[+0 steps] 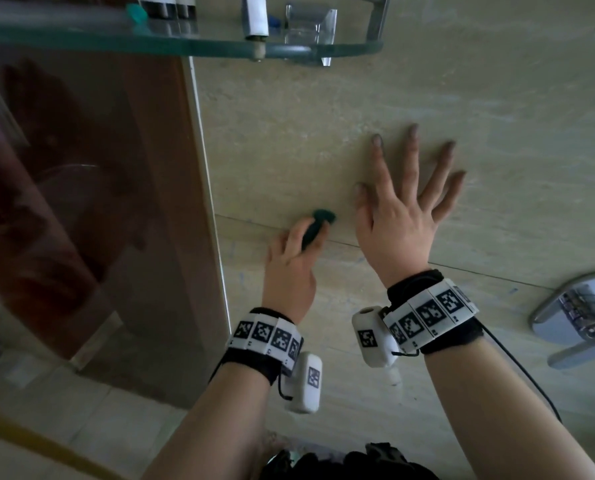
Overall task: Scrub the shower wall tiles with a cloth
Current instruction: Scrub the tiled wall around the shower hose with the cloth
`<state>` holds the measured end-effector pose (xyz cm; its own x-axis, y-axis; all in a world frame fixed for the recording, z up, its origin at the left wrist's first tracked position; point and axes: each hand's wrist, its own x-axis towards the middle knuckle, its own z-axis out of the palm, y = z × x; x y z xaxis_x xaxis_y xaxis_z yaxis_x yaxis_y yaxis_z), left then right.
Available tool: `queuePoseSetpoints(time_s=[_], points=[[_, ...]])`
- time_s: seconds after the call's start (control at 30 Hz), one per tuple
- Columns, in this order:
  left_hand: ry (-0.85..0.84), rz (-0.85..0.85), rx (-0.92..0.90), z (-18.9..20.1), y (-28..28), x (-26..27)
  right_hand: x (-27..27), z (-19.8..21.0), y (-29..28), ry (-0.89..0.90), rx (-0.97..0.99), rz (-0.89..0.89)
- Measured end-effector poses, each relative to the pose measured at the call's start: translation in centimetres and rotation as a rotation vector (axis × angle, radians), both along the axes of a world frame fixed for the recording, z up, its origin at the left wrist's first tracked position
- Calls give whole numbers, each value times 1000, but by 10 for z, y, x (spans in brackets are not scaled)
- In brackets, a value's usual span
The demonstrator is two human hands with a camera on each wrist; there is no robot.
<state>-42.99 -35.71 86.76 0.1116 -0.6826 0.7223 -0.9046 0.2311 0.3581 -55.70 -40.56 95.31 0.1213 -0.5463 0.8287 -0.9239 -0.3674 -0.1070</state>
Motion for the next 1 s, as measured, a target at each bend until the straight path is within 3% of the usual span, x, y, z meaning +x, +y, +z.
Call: queuePoseSetpoints(time_s=[0.07,0.27,0.33,0.4,0.47,0.53,0.6,0.87,1.0], points=[[-30,45,-16,3,1,14,0,0,0,2,-8,-2],[380,433,111,11,1,33,3,-2,-1,-17,-38,-5],[423,432,105,11,0,24,4,-4,-1,-12,-41,-10],[393,295,69,10,0,5,3,-4,-2,-6,-42,-12],[236,146,23,3,0,-12,3,-4,-2,-1,-38,-10],[38,105,-16,-3,-1,-9,2,-3,-2,5,-34,-6],[-38,142,-39,-1,-1,7,1,-4,-2,11,-40,-7],[202,429,-73,47,-9,62,2,-5,-3,7,-49,-7],[263,506,-18,43,-12,57,4,-5,-3,3,-58,-6]])
